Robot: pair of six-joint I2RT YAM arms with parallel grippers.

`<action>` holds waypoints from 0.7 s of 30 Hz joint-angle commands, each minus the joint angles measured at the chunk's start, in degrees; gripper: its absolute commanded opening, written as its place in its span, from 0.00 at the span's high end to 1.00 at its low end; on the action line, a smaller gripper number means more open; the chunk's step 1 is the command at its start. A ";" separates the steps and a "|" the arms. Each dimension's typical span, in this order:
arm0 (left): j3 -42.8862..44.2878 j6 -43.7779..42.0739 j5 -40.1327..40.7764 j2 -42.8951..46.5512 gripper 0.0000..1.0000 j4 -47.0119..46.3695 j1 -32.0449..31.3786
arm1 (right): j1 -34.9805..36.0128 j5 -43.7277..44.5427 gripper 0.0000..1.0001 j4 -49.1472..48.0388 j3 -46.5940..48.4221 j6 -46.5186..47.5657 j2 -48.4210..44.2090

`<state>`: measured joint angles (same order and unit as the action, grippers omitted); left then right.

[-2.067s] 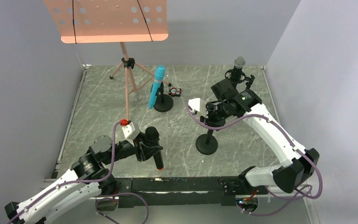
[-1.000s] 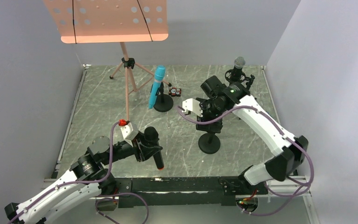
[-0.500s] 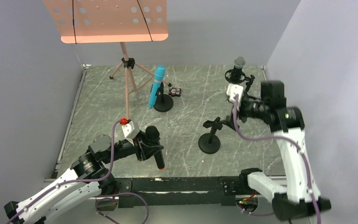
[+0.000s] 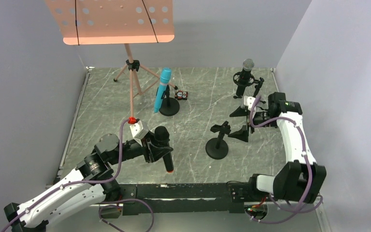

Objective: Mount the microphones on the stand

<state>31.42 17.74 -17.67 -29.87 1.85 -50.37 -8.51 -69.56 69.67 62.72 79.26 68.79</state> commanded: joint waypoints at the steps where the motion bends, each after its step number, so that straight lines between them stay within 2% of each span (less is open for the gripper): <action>1: 1.06 0.67 -1.41 -0.08 1.00 -5.95 0.18 | 1.52 -2.75 0.01 16.28 1.84 23.90 2.77; 10: -0.04 1.15 -1.73 -0.62 1.00 -7.47 0.13 | 4.21 -2.35 0.01 16.06 1.59 24.89 4.46; 21: -0.71 1.78 -1.41 0.65 1.00 -7.18 0.15 | 6.94 -1.35 0.13 14.96 2.55 23.16 5.30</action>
<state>30.37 18.81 -18.20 -29.93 -1.26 -50.37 -2.39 -69.54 84.38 63.44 100.51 74.37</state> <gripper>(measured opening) 0.451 0.895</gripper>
